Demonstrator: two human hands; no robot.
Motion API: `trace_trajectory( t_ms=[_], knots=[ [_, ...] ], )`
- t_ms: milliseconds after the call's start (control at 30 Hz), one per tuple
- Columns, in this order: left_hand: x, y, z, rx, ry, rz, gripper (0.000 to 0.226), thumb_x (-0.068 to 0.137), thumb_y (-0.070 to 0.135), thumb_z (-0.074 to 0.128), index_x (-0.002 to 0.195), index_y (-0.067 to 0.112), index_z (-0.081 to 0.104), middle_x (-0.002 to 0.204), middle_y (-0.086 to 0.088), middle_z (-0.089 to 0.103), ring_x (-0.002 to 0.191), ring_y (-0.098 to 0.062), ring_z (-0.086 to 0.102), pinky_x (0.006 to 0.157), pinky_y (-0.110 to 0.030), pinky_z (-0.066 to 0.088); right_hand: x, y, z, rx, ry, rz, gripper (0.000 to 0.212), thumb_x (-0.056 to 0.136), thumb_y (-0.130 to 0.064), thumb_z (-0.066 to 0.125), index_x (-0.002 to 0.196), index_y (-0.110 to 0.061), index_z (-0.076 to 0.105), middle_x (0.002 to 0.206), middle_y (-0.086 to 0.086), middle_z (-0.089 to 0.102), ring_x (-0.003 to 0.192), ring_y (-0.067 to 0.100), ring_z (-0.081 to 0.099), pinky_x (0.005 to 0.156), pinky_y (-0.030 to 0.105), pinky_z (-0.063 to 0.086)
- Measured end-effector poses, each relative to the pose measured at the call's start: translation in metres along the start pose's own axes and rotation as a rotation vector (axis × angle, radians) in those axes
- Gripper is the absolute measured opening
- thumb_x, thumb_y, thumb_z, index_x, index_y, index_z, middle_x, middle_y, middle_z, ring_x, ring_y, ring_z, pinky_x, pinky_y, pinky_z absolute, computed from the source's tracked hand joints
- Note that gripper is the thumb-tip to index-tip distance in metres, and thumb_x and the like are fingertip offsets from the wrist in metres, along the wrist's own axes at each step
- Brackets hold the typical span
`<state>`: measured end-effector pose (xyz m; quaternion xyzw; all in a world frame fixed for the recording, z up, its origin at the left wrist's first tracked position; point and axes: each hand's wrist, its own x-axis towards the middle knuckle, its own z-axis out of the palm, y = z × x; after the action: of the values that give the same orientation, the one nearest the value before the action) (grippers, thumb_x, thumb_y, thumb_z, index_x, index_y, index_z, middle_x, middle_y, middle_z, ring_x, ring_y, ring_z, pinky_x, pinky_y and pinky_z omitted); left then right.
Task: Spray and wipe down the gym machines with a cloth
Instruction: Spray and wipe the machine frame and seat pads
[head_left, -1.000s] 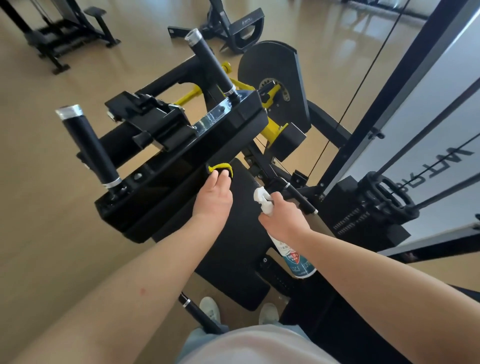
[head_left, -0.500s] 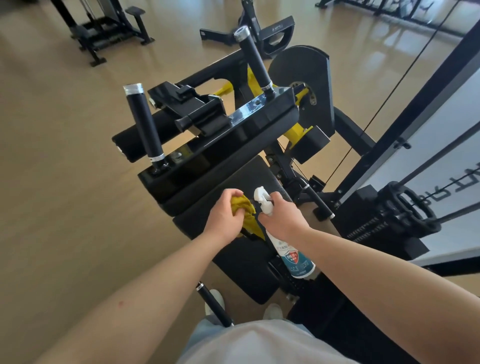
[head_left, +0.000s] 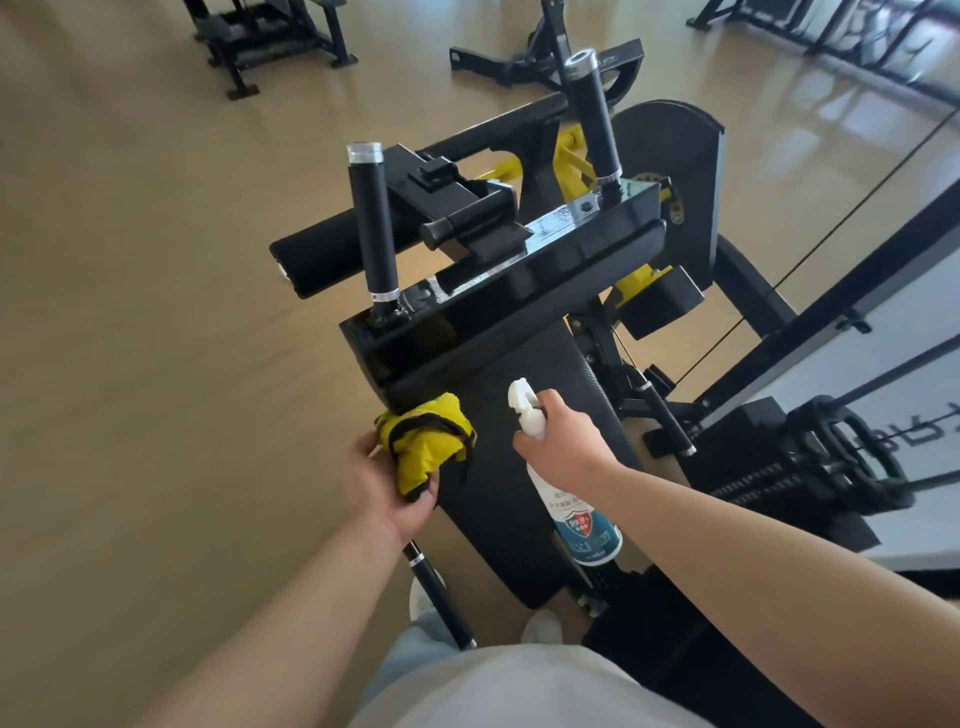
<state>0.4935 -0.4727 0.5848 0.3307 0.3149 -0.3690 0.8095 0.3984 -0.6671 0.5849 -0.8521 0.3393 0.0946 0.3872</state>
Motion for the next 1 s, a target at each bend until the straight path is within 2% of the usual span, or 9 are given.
trace_trajectory(
  t_ms=[100,233,367,467,567,633,733,867,1000],
  knots=[
    [-0.006,0.001,-0.002,-0.014,-0.045,0.004,0.032,0.069,0.022,0.055,0.099,0.015,0.066,0.092,-0.003,0.062,0.079,-0.016,0.057,0.070,-0.019,0.051,0.001,-0.002,0.002,0.003,0.001,0.000,0.047,0.097,-0.036,0.066,0.137,-0.028,0.043,0.099,-0.007,0.060,0.080,0.013,0.063,0.063,0.031,0.049],
    [-0.024,-0.007,0.022,0.006,-0.105,-0.013,0.027,0.078,0.010,0.071,0.105,0.006,0.072,0.110,-0.012,0.075,0.103,-0.020,0.071,0.087,-0.028,0.060,0.001,-0.004,0.004,-0.016,-0.007,0.010,0.042,0.095,-0.035,0.067,0.130,-0.027,0.045,0.093,-0.008,0.059,0.078,0.013,0.062,0.059,0.029,0.046],
    [-0.029,-0.007,0.058,0.032,-0.038,-0.025,0.018,0.090,0.013,0.074,0.107,0.006,0.072,0.108,-0.011,0.076,0.100,-0.019,0.073,0.075,-0.023,0.062,0.000,-0.005,0.009,-0.059,-0.026,0.019,0.042,0.094,-0.040,0.068,0.128,-0.030,0.045,0.096,-0.007,0.063,0.079,0.015,0.066,0.061,0.031,0.053],
    [-0.029,-0.010,0.081,0.067,0.064,-0.031,0.022,0.088,0.019,0.079,0.106,0.009,0.070,0.106,-0.008,0.073,0.094,-0.017,0.073,0.071,-0.021,0.061,-0.001,-0.005,0.009,-0.075,-0.028,0.016,0.039,0.094,-0.038,0.065,0.127,-0.030,0.045,0.097,-0.006,0.063,0.080,0.016,0.066,0.064,0.033,0.055],
    [-0.029,-0.016,0.094,0.148,0.091,-0.053,0.025,0.086,0.023,0.082,0.102,0.011,0.067,0.098,-0.007,0.073,0.081,-0.016,0.073,0.067,-0.022,0.058,-0.002,-0.003,0.005,-0.075,-0.021,0.011,0.038,0.094,-0.037,0.065,0.126,-0.031,0.045,0.095,-0.008,0.062,0.079,0.015,0.066,0.061,0.031,0.053],
    [-0.026,-0.018,0.102,0.183,0.087,-0.082,0.024,0.086,0.022,0.082,0.102,0.011,0.067,0.096,-0.007,0.074,0.078,-0.016,0.073,0.068,-0.022,0.059,-0.001,0.000,0.001,-0.061,-0.011,0.018,0.037,0.094,-0.037,0.066,0.125,-0.031,0.044,0.095,-0.009,0.062,0.079,0.014,0.067,0.061,0.030,0.053],
    [-0.020,-0.021,0.117,0.188,0.065,-0.128,0.019,0.088,0.017,0.079,0.099,0.008,0.067,0.097,-0.009,0.072,0.084,-0.017,0.071,0.072,-0.021,0.059,0.000,0.007,-0.007,-0.053,0.002,0.043,0.037,0.095,-0.036,0.066,0.124,-0.032,0.044,0.095,-0.010,0.061,0.078,0.012,0.066,0.059,0.027,0.051],
    [-0.008,-0.032,0.138,0.233,0.020,-0.171,0.015,0.091,0.017,0.077,0.099,0.008,0.070,0.096,-0.008,0.072,0.085,-0.017,0.071,0.061,-0.020,0.060,0.001,0.019,-0.018,-0.045,0.021,0.085,0.038,0.094,-0.036,0.065,0.125,-0.031,0.044,0.094,-0.008,0.060,0.078,0.014,0.064,0.060,0.030,0.050],
    [0.008,-0.043,0.165,0.263,-0.021,-0.216,0.013,0.094,0.019,0.074,0.090,0.007,0.070,0.078,-0.006,0.074,0.075,-0.015,0.071,0.062,-0.019,0.060,0.003,0.032,-0.029,-0.029,0.032,0.119,0.040,0.094,-0.034,0.066,0.128,-0.030,0.045,0.096,-0.008,0.060,0.077,0.011,0.062,0.058,0.028,0.046]
  ],
)
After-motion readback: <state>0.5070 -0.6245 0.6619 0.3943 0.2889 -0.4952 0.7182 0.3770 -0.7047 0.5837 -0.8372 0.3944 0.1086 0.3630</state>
